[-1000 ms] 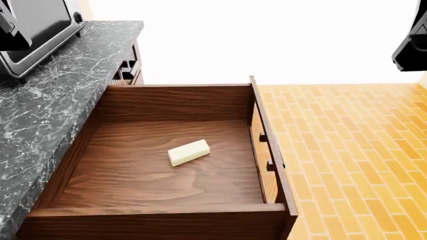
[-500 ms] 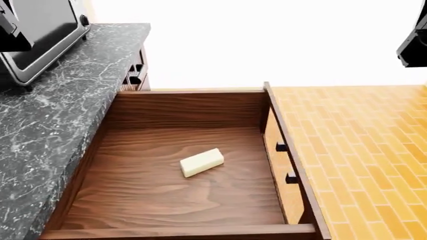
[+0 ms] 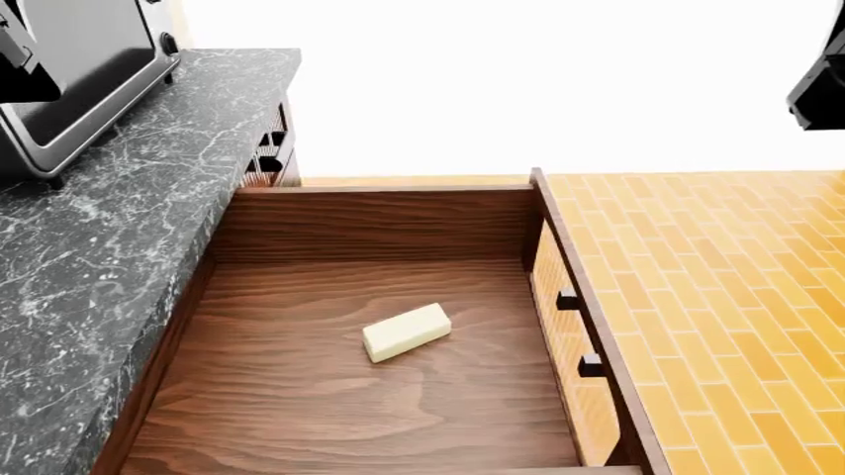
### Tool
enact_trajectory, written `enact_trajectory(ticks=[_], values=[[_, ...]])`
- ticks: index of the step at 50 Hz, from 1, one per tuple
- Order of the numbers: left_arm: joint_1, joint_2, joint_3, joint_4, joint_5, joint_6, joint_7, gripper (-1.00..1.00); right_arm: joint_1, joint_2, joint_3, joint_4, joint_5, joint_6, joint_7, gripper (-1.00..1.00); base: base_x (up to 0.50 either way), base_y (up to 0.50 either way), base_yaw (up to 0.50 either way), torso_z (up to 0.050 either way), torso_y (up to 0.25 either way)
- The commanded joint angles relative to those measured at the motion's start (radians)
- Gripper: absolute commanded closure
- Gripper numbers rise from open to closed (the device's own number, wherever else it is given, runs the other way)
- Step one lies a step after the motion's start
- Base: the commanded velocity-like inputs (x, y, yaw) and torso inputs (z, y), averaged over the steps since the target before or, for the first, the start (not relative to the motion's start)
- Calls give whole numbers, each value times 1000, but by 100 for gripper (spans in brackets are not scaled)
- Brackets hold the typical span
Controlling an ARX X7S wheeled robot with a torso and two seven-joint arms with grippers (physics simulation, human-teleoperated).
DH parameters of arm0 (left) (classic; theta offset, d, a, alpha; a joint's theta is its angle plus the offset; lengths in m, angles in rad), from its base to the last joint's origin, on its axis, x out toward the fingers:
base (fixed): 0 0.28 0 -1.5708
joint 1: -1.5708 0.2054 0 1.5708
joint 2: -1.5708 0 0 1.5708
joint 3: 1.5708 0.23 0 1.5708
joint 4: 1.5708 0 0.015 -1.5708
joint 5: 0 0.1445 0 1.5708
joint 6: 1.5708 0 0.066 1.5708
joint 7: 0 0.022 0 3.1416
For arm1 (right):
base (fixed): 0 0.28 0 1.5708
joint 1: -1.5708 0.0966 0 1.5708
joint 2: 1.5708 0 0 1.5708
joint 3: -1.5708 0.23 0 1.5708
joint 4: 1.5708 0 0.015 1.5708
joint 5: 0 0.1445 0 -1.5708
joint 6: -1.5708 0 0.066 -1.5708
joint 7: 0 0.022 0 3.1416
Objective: Close the right drawer.
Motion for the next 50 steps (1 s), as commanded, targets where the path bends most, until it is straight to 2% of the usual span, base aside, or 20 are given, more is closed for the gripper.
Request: enact_trajectory(ticks=[1,12,37,50], values=[[-3,-1,4,1,1,3,2,-100,-22,8,6,17,-22,3,-16,-100,0,0,0,0,0],[-8,-4,8,-2,2,4,5,-100,-59,15,13,34,-74,16,-47,-100,0,0,0,0,0],[-10,-8,13,2,3,12,7,-100,-328,23,51,148,-357,14,-222,-100,0,0,0,0,0],[-10,-8,20,4,4,15,6,-100,-360,55,35,208,-407,28,-255,-100,0,0,0,0,0]])
